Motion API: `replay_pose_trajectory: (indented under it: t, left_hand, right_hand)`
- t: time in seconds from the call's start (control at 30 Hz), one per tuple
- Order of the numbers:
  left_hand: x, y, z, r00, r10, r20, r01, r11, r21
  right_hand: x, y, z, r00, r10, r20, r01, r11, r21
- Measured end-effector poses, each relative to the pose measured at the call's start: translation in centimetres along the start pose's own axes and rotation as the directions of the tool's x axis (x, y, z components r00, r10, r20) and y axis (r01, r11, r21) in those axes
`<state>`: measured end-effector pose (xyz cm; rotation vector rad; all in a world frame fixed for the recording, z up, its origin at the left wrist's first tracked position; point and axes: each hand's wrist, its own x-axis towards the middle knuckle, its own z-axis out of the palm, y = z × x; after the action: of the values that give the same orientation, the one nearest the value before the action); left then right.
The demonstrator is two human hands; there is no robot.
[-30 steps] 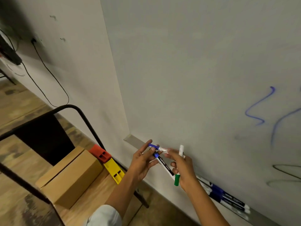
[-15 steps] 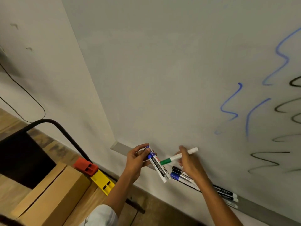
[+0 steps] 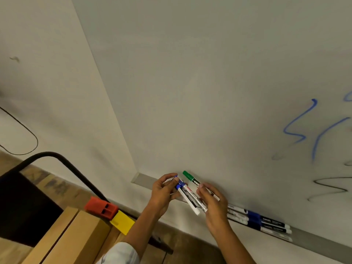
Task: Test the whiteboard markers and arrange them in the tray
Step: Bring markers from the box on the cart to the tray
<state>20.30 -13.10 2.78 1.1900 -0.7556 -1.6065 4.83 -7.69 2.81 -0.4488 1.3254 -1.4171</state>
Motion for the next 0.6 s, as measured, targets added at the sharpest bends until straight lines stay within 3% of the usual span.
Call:
replay_pose_trajectory:
  t: [0.2,0.33,0.47,0.6]
  left_hand:
    - [0.9,0.0,-0.3,0.997,0.054,0.048,-0.058,0.995,0.08]
    - [1.4,-0.2,-0.3,0.993,0.08,0.089,-0.091,0.988,0.129]
    - [1.3,-0.1,-0.1,0.983,0.061,0.174,-0.088,0.985,0.148]
    - [1.6,-0.3,0.1,0.982,0.035,0.183,-0.081,0.965,0.248]
  right_hand:
    - [0.3,1.2,0.8,0.996,-0.087,-0.003,0.085,0.984,-0.158]
    - [1.1,1.2,0.5,0.991,-0.097,0.097,0.12,0.953,-0.277]
    - [2.3,0.9,-0.5,0.959,-0.181,0.219,0.264,0.852,-0.452]
    - [3.2,1.4,-1.0,0.942,-0.175,0.285,0.31,0.779,-0.545]
